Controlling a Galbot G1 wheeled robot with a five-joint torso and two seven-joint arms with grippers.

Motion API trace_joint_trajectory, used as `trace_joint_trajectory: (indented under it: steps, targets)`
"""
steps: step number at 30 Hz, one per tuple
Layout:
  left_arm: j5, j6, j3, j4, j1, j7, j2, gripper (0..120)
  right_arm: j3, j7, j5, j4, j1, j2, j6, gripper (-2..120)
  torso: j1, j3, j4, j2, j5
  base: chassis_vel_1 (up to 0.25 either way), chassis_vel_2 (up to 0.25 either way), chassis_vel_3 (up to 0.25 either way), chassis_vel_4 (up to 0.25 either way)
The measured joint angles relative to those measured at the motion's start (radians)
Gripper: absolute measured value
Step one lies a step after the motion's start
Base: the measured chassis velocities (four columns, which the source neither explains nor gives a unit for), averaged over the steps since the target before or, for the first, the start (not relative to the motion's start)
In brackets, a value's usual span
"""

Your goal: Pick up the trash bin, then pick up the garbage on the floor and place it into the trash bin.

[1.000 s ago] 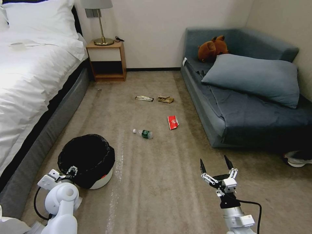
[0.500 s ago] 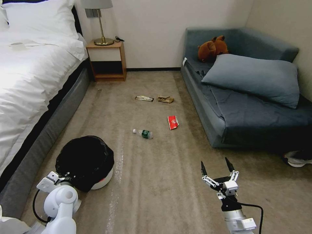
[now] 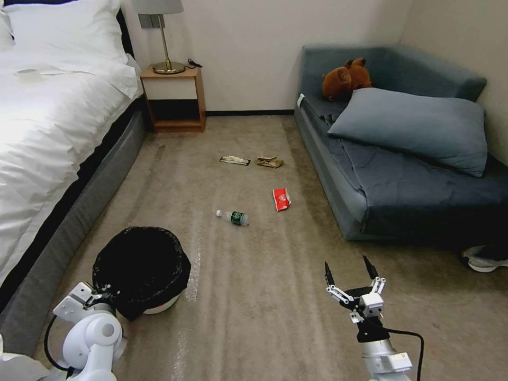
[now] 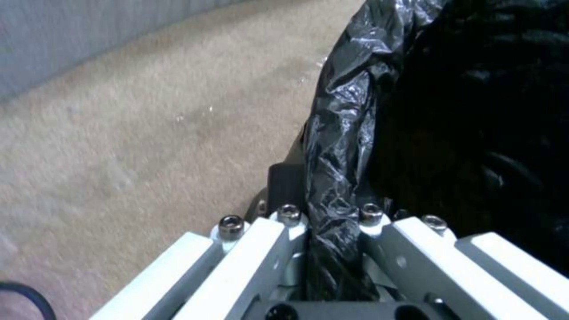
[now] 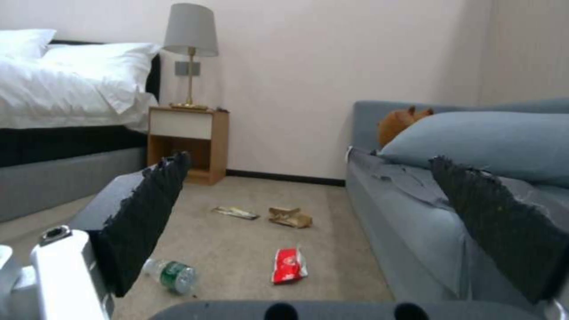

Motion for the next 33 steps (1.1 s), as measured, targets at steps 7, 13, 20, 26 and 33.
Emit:
trace_joint_trajectory:
  steps: [7, 13, 20, 26, 33]
  targets:
    - [0.059, 0.013, 0.012, -0.095, 0.081, 0.091, 0.017, 1, -0.009, 0.061, -0.018, -0.011, 0.014, -0.001, 0.002, 100, 0.000, 0.000, 0.0000, 0.000, 0.0000, 0.000, 0.000, 0.000, 0.000]
    - [0.092, 0.042, 0.012, -0.134, 0.124, 0.174, 0.037, 1, -0.028, 0.067, 0.000, -0.005, 0.018, -0.005, -0.022, 100, 0.000, 0.000, -0.0001, 0.000, 0.0002, 0.000, 0.000, 0.000, 0.000]
    - [0.210, 0.002, 0.008, -0.178, 0.179, 0.314, 0.050, 1, -0.026, -0.014, 0.067, -0.007, 0.037, 0.001, -0.002, 100, 0.000, 0.000, 0.0001, 0.000, 0.0000, 0.000, 0.000, 0.000, 0.000]
    - [0.283, -0.032, 0.006, -0.220, 0.214, 0.393, 0.052, 1, -0.006, 0.005, 0.074, -0.016, 0.053, 0.018, 0.038, 100, 0.000, 0.000, 0.0001, 0.000, 0.0000, 0.000, 0.000, 0.000, 0.000]
    - [0.309, -0.040, 0.017, -0.271, 0.254, 0.412, 0.054, 1, 0.028, 0.069, 0.010, -0.041, 0.074, 0.028, 0.097, 100, 0.000, 0.000, 0.0001, 0.000, 0.0000, 0.000, 0.000, 0.000, 0.000]
